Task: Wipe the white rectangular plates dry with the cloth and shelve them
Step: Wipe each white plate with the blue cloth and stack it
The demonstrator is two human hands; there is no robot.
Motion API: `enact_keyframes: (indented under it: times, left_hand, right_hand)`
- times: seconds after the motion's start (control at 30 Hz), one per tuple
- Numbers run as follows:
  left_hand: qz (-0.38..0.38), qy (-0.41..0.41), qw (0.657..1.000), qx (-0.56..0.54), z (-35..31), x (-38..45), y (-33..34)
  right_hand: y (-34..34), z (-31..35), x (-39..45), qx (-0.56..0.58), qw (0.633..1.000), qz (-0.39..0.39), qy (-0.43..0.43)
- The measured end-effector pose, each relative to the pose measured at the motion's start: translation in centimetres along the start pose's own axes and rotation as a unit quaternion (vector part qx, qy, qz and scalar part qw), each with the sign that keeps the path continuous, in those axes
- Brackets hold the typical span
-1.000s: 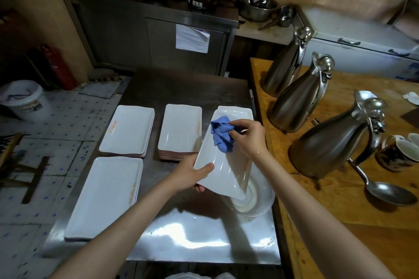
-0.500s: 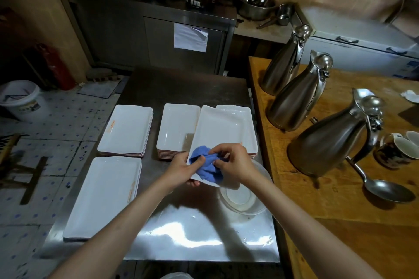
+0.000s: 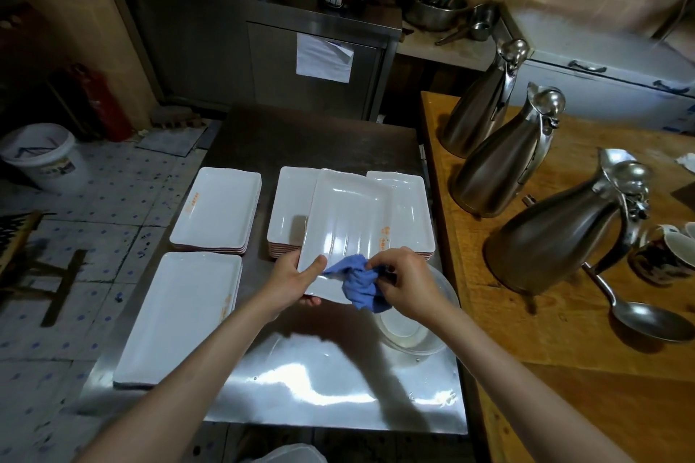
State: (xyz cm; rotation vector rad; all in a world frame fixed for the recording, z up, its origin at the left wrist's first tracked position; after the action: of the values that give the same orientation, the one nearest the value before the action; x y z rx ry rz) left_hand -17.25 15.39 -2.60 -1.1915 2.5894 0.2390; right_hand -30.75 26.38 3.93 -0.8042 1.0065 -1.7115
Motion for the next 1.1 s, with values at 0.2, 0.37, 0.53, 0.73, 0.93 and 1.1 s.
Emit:
enact_keyframes:
  times: [0.2, 0.37, 0.53, 0.73, 0.93, 1.1]
  left_hand:
    - [-0.025, 0.003, 0.999, 0.021, 0.6, -1.2, -2.7]
    - [-0.076, -0.013, 0.996, 0.049, 2.2, -2.8, -7.7]
    - [-0.117, -0.031, 0.992, 0.037, 3.8, -5.1, -12.3]
    - [-0.175, -0.053, 0.981, 0.062, 5.9, -7.6, -17.4]
    - [-0.214, -0.084, 0.970, 0.077, 8.1, -9.6, -20.9]
    - [-0.248, -0.087, 0.960, 0.099, 8.8, -10.6, -22.1]
  right_hand:
    - [1.5, 1.4, 0.4, 0.061, 0.997, -0.016, 0.036]
    - [3.3, 3.6, 1.8, 0.107, 0.994, -0.012, 0.032]
    - [5.2, 5.9, 3.3, 0.131, 0.991, 0.000, 0.029]
    - [7.8, 8.7, 4.4, 0.127, 0.991, 0.034, 0.026]
    - [9.9, 10.5, 5.2, 0.103, 0.993, 0.052, 0.004]
    - [10.8, 11.0, 5.5, 0.091, 0.994, 0.060, 0.009]
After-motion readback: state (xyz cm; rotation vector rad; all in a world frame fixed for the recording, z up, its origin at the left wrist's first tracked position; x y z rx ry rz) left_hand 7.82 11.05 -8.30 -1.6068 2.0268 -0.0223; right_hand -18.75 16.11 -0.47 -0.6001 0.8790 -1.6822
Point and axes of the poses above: each hand's wrist, its own x-axis towards the middle knuckle, its own y-axis out of the palm, z = x × y, the point moved 7 cm from there along x, towards the middle knuckle, and after that the axes turned 9 degrees about -x, right-handed, at the moved point
